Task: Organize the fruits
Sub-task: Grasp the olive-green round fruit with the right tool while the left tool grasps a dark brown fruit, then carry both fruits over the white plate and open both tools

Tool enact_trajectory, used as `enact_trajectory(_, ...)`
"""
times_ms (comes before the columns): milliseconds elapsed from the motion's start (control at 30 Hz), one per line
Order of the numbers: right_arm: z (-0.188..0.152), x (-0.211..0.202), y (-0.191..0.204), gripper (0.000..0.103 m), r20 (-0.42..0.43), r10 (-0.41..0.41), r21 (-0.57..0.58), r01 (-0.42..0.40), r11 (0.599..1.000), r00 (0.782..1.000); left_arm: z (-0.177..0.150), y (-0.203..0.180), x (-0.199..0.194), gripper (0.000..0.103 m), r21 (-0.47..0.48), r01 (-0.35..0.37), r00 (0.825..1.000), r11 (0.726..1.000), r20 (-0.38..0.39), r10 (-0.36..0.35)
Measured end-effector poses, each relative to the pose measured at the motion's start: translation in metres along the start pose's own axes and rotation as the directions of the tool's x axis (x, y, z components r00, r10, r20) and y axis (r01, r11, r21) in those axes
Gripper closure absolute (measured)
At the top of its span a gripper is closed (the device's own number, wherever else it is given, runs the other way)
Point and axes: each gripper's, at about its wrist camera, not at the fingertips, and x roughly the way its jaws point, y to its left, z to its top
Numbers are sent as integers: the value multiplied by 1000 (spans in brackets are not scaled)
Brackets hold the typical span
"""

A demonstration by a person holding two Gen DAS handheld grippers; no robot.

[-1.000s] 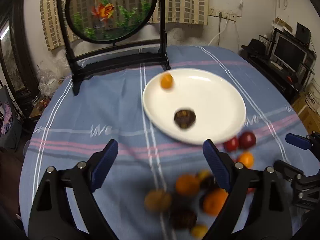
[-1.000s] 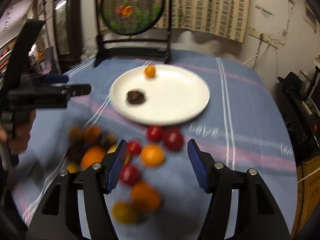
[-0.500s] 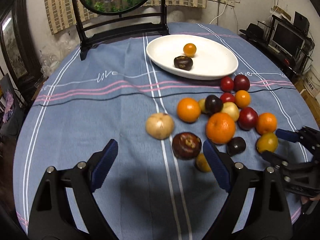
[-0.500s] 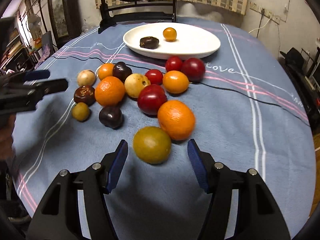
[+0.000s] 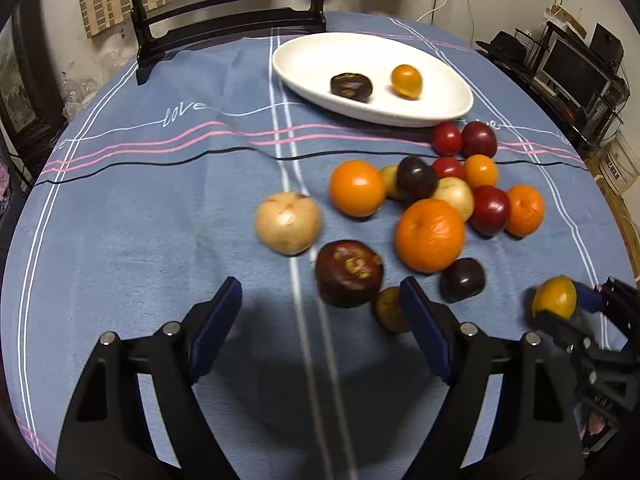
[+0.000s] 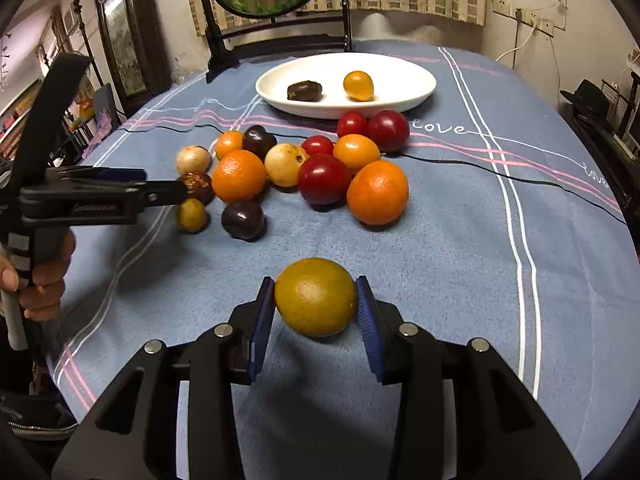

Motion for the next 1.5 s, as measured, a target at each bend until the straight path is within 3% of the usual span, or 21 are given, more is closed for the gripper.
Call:
enact_trajectory(100, -2, -4, 0, 62, 13, 14, -1, -14, 1000, 1000, 2, -11, 2, 23, 19, 13, 1000, 1000, -3, -13)
enact_trajectory(200, -3, -7, 1, 62, 22, 31, -4, -31, 1000, 999, 4, -14, 15, 40, 6, 50, 998, 999, -47, -50)
enact_trajectory(367, -5, -11, 1, 62, 33, 45, -8, -44, 999, 998, 12, -10, 27, 45, -35, 99, 993, 995, -69, -101)
enact_trajectory(433, -4, -10, 0, 62, 35, 45, -7, -44, 999, 998, 14, -7, 30, 60, -52, 102, 992, 993, -68, -106)
enact_trajectory(633, 0, -13, 0, 62, 49, 42, -8, -42, 999, 998, 11, -17, 18, 61, -6, 57, 997, 998, -48, -57)
enact_trajectory(833, 18, -27, 2, 62, 102, 16, -45, -12, 999, 995, 16, -16, -21, 61, 23, 54, 997, 998, 49, -55)
enact_trajectory(1100, 80, -39, 4, 62, 244, -45, -148, 83, 986, 969, 70, -21, -41, 61, 71, 6, 988, 997, 156, -17)
enact_trajectory(1267, 127, -5, -4, 62, 274, -80, -189, 136, 972, 958, 120, -25, -16, 61, 84, -27, 982, 996, 189, 11)
enact_trajectory(1500, 169, 74, -26, 62, 122, -104, -154, 123, 980, 987, 162, -17, 52, 60, 42, -61, 992, 997, 110, 56)
